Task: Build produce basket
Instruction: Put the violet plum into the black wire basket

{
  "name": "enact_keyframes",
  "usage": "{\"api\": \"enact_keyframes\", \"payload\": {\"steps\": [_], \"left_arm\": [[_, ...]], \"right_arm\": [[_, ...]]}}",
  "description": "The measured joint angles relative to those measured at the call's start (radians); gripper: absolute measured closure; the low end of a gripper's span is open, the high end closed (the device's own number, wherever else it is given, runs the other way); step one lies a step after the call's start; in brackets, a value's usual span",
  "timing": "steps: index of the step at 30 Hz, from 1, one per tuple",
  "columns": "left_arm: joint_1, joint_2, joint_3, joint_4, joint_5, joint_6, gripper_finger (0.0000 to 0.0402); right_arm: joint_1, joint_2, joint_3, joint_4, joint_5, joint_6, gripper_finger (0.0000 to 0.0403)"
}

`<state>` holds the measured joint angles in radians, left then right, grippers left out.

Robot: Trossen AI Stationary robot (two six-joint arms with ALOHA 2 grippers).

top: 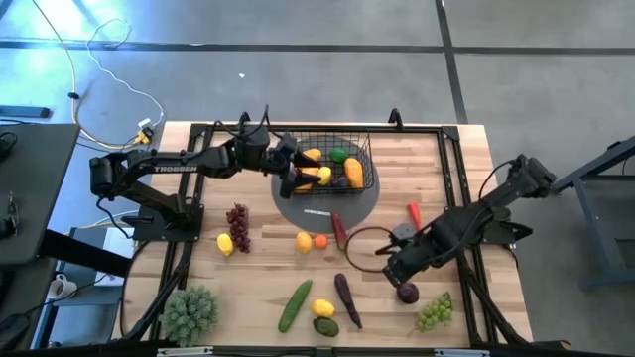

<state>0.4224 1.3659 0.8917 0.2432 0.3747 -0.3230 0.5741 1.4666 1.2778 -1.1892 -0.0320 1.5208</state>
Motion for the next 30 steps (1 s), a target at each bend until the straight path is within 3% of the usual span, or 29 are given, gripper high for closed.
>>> {"api": "enact_keyframes", "payload": {"steps": [8,17,27,30], "left_arm": [[-0.026,0.000,0.000,0.000,-0.003,-0.090,0.0138],[-0.061,-0.001,0.000,0.000,-0.015,-0.089,0.0138],[-0.083,-0.001,0.000,-0.021,-0.196,-0.094,0.0138],[-0.098,-0.006,0.000,-0.063,-0.291,-0.108,0.0138]], "right_arm": [[0.047,0.077,0.000,0.001,-0.055,-0.002,0.0111],[0.051,0.192,0.000,0.032,-0.170,0.008,0.0111],[0.051,0.298,0.000,0.107,-0.213,0.027,0.0111],[0.051,0.321,0.000,0.104,-0.213,0.035,0.0111]]}}
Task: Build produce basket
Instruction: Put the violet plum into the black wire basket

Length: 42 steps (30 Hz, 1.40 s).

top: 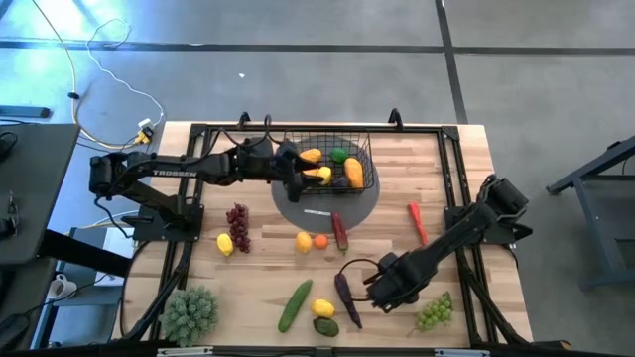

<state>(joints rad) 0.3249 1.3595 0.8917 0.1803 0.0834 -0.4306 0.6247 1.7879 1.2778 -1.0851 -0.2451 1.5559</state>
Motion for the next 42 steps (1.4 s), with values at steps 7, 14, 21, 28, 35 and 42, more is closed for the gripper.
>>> {"api": "enact_keyframes", "payload": {"steps": [7,14,21,28,35,42], "left_arm": [[-0.025,-0.063,0.000,-0.173,-0.199,-0.006,0.0144],[-0.029,-0.153,0.000,-0.287,-0.299,0.004,0.0145],[-0.027,-0.213,0.000,-0.427,-0.309,0.006,0.0145],[-0.026,-0.221,0.000,-0.513,-0.294,0.028,0.0145],[-0.027,-0.221,0.000,-0.536,-0.267,0.075,0.0145],[-0.026,-0.221,0.000,-0.536,-0.268,0.075,0.0145]], "right_arm": [[0.000,0.038,0.000,0.002,-0.010,0.015,0.0111],[0.007,0.093,0.000,0.000,-0.051,0.015,0.0111],[0.011,0.125,0.001,-0.001,-0.070,0.016,0.0112],[0.011,0.129,0.001,-0.003,-0.099,0.016,0.0157],[-0.003,0.129,0.000,0.012,-0.118,0.035,0.0204],[-0.021,0.081,0.000,0.074,-0.065,0.041,0.0206]]}}
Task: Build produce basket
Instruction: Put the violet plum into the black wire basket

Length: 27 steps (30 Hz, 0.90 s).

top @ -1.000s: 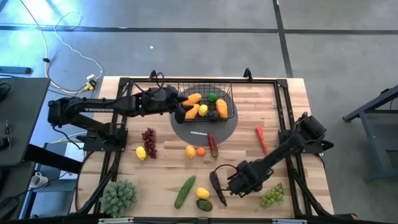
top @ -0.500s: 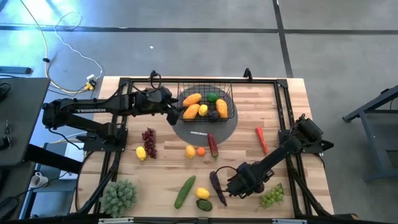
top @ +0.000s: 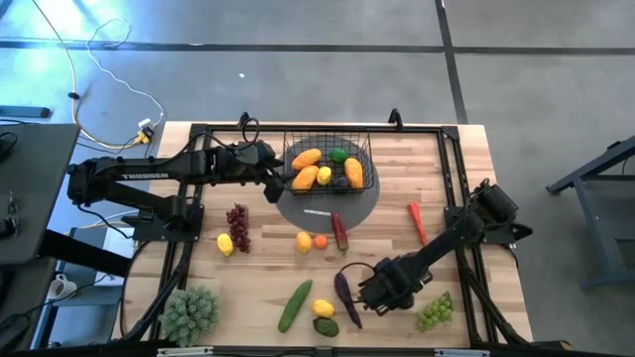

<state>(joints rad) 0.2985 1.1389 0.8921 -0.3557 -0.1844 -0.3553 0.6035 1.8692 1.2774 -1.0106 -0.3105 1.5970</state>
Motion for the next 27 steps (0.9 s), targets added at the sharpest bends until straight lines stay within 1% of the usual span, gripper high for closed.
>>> {"api": "enact_keyframes", "payload": {"steps": [4,14,22,27], "left_arm": [[0.002,0.000,0.000,0.000,-0.002,0.000,0.0145],[0.005,0.000,0.000,0.001,-0.006,0.028,0.0145],[0.005,0.000,0.000,0.001,-0.007,0.028,0.0145],[0.005,0.000,0.000,0.008,-0.013,0.029,0.0145]], "right_arm": [[-0.025,-0.048,0.000,0.019,0.075,0.000,0.0208],[-0.135,-0.213,0.000,0.019,0.284,-0.015,0.0209],[-0.246,-0.336,0.000,0.055,0.444,-0.092,0.0209],[-0.325,-0.378,0.000,0.122,0.509,-0.180,0.0207]]}}
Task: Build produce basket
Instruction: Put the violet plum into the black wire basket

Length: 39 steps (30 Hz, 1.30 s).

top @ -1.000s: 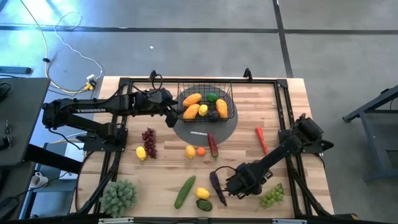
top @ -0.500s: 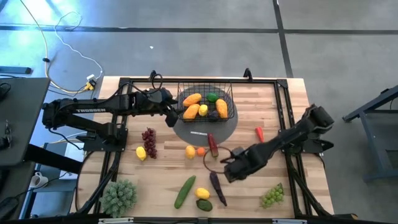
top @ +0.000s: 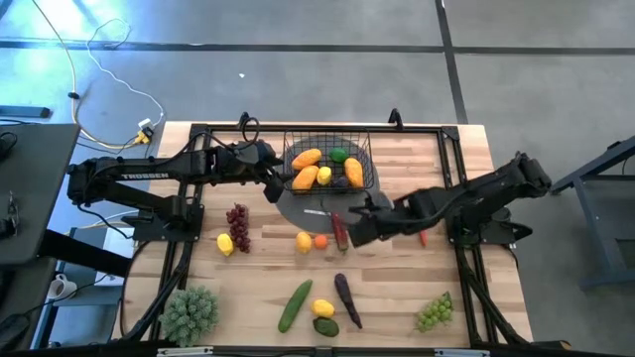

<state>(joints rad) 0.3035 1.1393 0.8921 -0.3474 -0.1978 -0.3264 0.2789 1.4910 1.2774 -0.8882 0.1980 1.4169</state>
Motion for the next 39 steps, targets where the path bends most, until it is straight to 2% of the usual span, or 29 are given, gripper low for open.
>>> {"api": "enact_keyframes", "payload": {"steps": [9,16,23,26,31,39], "left_arm": [[0.000,0.001,0.000,0.008,0.000,0.109,0.0145],[0.000,0.001,0.000,0.008,-0.010,0.121,0.0145],[0.000,0.001,0.000,0.007,-0.073,0.115,0.0145],[0.000,0.001,0.000,0.007,-0.084,0.059,0.0145],[0.000,0.001,0.000,0.007,-0.139,0.004,0.0145],[0.000,0.001,0.000,0.007,-0.196,-0.030,0.0145]], "right_arm": [[-0.149,-0.007,0.000,0.240,0.048,-0.236,0.0204],[-0.255,-0.006,0.000,0.444,0.066,-0.464,0.0202],[-0.364,-0.006,0.000,0.516,0.066,-0.665,0.0202],[-0.414,-0.006,0.000,0.516,0.064,-0.733,0.0202],[-0.504,-0.006,0.000,0.521,0.017,-0.841,0.0202],[-0.649,-0.006,0.000,0.521,-0.151,-1.050,0.0202]]}}
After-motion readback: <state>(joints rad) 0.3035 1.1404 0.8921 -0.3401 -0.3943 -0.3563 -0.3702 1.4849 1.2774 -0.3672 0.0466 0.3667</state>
